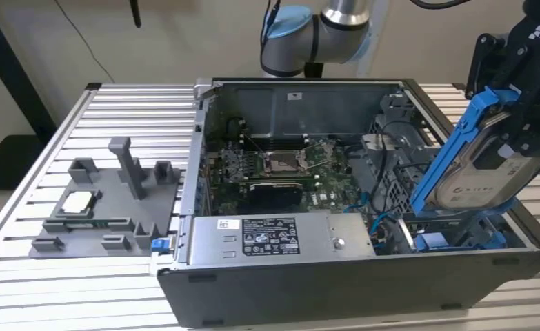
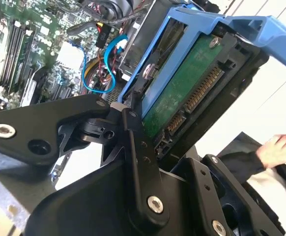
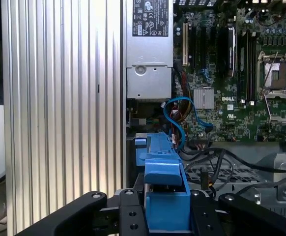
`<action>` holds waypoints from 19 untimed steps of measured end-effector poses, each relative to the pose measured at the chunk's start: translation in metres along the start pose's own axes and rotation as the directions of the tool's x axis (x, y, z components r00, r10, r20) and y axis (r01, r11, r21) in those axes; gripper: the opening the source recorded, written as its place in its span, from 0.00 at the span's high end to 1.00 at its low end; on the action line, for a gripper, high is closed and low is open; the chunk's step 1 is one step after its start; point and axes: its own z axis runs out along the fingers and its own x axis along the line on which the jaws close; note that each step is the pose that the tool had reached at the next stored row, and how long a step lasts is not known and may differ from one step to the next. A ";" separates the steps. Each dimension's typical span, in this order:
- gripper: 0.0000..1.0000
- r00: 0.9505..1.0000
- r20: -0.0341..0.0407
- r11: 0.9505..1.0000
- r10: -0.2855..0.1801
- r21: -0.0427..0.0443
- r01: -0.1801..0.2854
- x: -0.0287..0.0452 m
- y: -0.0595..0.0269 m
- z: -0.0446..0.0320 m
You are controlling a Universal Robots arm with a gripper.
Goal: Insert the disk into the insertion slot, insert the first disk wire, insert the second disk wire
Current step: 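Insert the disk into the insertion slot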
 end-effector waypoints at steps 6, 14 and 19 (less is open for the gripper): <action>0.67 1.000 0.000 1.000 0.000 0.000 0.000 0.0000 -0.0001 0.0022; 0.67 1.000 0.000 1.000 0.000 0.000 0.000 -0.0003 -0.0028 0.0166; 0.67 1.000 0.000 1.000 0.000 0.000 0.000 -0.0004 -0.0051 0.0210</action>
